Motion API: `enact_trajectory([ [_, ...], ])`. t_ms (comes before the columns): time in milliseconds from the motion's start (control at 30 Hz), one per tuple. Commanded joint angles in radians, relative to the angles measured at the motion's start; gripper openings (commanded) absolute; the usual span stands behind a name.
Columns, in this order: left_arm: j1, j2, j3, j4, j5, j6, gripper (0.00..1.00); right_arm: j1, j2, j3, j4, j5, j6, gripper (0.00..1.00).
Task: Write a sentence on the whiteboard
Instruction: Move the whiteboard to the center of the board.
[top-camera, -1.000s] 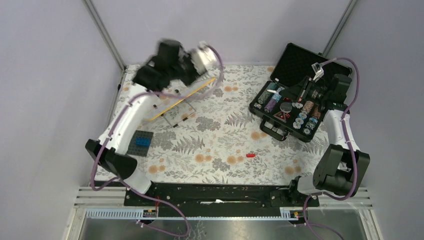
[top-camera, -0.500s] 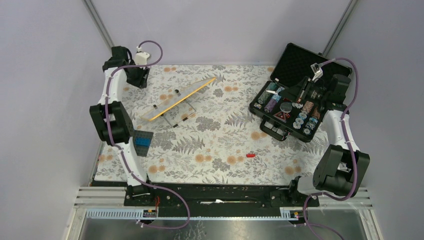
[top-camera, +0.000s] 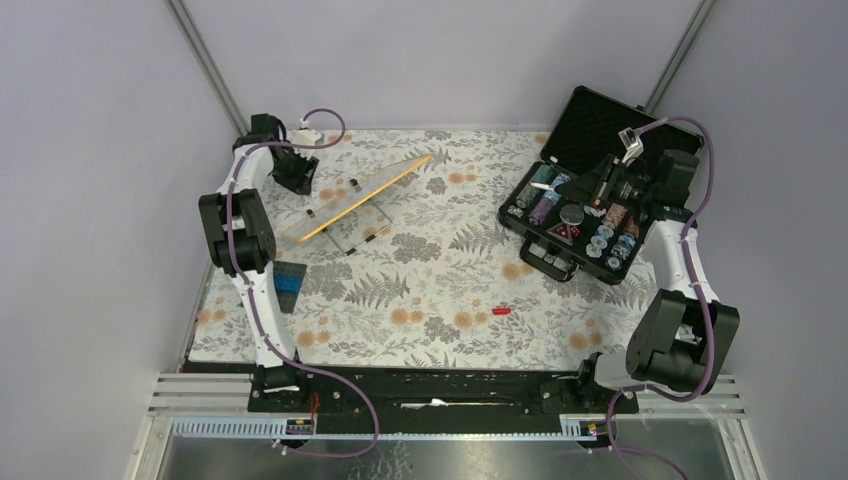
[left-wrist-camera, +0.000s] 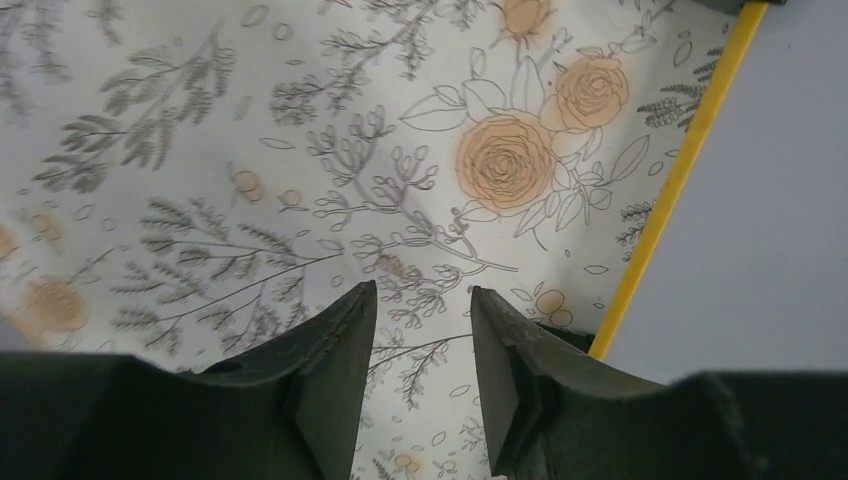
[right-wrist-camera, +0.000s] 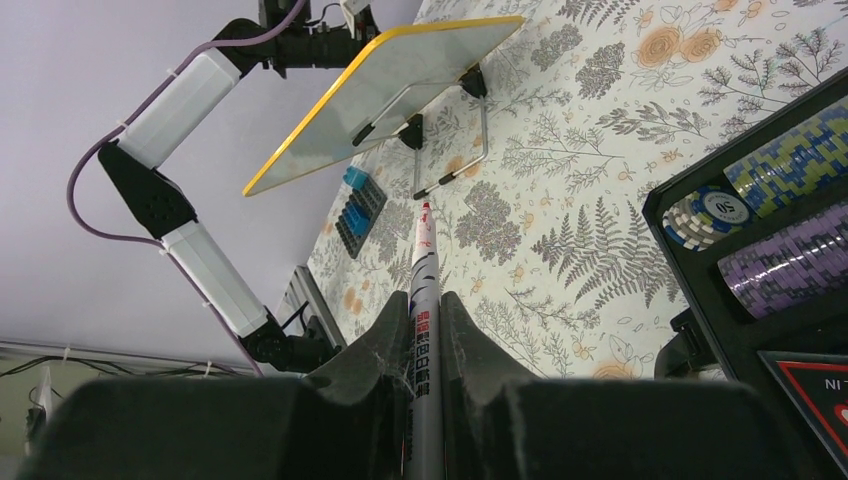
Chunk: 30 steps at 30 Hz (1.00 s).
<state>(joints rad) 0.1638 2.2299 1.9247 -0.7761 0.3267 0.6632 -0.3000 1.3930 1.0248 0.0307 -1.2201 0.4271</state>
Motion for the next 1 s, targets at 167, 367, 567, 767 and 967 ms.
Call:
enact_trajectory([
  [167,-0.003,-0.110,-0.233,0.027,0.096,0.149,0.44,0.009,-0.025,0.002,-0.020,-0.005,-0.037,0.00],
  [367,0.002,-0.251,-0.419,0.015,0.176,0.191,0.43,0.009,-0.026,0.001,-0.020,-0.012,-0.039,0.00],
  [567,-0.002,-0.348,-0.548,-0.029,0.290,0.202,0.42,0.010,-0.029,0.002,-0.020,-0.013,-0.041,0.00],
  [767,-0.026,-0.444,-0.683,-0.030,0.364,0.204,0.44,0.010,-0.026,0.008,-0.020,-0.016,-0.041,0.00],
  [967,-0.031,-0.517,-0.707,0.042,0.295,0.263,0.52,0.010,-0.023,0.006,-0.020,-0.018,-0.044,0.00],
])
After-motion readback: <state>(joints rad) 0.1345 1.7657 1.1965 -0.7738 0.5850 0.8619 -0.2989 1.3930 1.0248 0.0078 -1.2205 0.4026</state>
